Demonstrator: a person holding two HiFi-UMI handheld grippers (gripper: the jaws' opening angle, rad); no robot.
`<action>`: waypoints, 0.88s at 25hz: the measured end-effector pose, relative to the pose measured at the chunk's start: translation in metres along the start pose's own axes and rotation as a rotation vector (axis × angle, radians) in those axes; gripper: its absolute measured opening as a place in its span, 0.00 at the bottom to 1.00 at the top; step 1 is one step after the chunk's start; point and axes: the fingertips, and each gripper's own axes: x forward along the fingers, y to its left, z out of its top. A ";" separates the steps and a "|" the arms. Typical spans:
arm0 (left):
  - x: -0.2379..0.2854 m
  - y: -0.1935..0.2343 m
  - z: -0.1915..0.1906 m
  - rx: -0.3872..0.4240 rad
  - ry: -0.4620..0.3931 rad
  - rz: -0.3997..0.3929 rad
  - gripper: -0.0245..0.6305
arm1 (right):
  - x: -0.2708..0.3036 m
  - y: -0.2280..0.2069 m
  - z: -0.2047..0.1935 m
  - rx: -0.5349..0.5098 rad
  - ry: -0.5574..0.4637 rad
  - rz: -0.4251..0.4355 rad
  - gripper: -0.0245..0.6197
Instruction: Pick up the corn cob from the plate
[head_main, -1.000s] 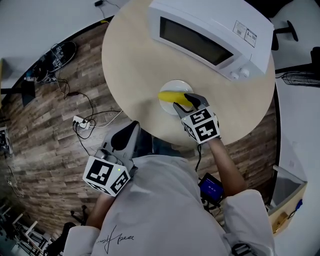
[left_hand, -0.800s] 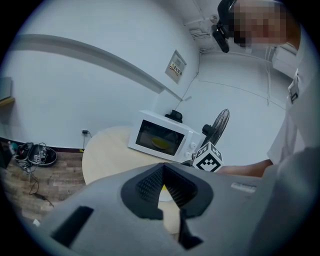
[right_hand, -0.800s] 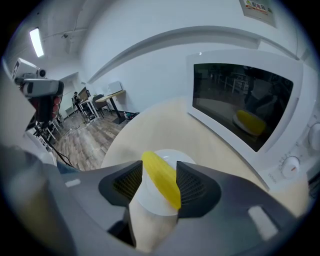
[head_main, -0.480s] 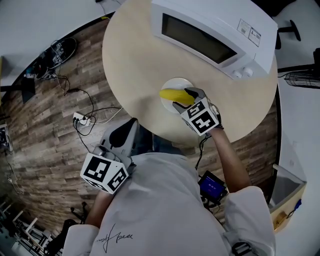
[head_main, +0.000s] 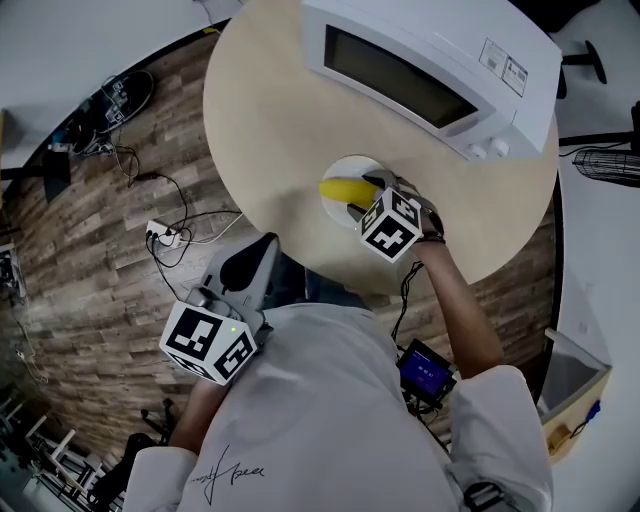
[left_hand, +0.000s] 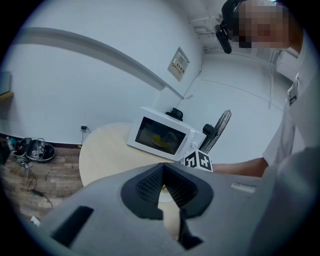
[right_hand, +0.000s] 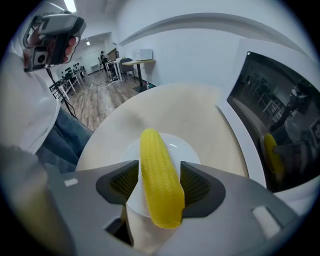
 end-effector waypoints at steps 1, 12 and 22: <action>0.001 0.000 0.001 -0.001 0.000 0.001 0.03 | 0.002 0.000 0.000 -0.018 0.009 0.004 0.47; 0.003 0.004 0.003 -0.003 0.009 0.008 0.03 | 0.019 0.006 -0.006 -0.151 0.094 0.043 0.49; 0.005 0.005 0.002 -0.012 0.015 0.004 0.03 | 0.024 0.006 -0.008 -0.180 0.118 0.081 0.47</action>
